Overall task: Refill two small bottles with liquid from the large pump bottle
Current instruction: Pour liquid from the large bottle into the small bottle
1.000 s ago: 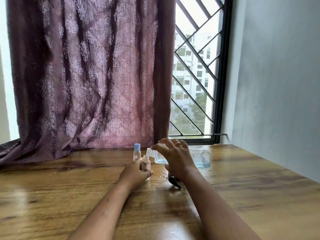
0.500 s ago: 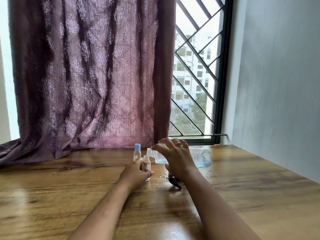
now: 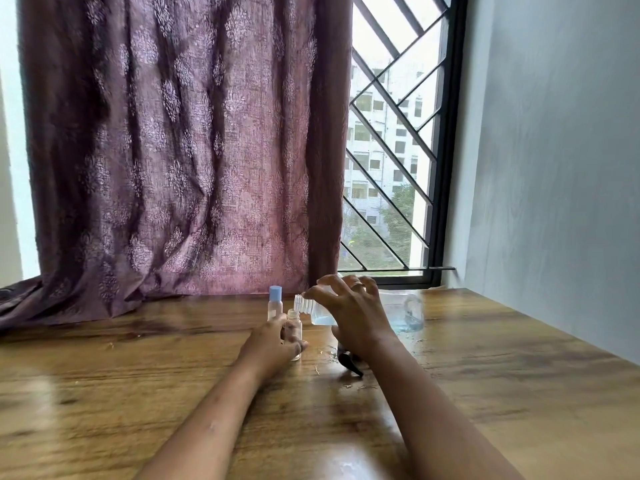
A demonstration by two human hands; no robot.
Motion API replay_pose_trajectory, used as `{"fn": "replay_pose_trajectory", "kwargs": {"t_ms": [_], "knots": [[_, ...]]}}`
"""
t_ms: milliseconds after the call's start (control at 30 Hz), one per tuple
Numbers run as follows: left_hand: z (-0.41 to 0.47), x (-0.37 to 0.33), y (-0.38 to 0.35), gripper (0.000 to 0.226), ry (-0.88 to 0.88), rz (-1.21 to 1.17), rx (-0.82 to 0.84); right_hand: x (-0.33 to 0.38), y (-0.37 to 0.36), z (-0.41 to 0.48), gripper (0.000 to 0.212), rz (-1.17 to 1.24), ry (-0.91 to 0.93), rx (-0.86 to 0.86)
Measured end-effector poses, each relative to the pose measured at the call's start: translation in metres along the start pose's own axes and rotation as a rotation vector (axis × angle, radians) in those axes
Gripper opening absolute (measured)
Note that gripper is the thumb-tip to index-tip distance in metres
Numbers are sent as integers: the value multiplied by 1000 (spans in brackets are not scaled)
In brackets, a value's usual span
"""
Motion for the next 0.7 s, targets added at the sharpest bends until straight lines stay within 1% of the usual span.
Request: {"fn": "replay_pose_trajectory", "kwargs": {"t_ms": [400,700], "knots": [[1,4,-1,48,11,-14,8,0,0,0,76,-5,0,-7],[2,3,-2,60,8,-8,10,2,1,1,74,-13,-7,-6]]}}
Point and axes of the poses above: each hand's wrist, its own z-axis towards the middle knuckle, its own y-axis out of the back of the hand, x = y × z, the point moved 10 cm from there along z, towards the middle knuckle, and after that the axes turned 10 degrees about x, right-handed, at the moved point
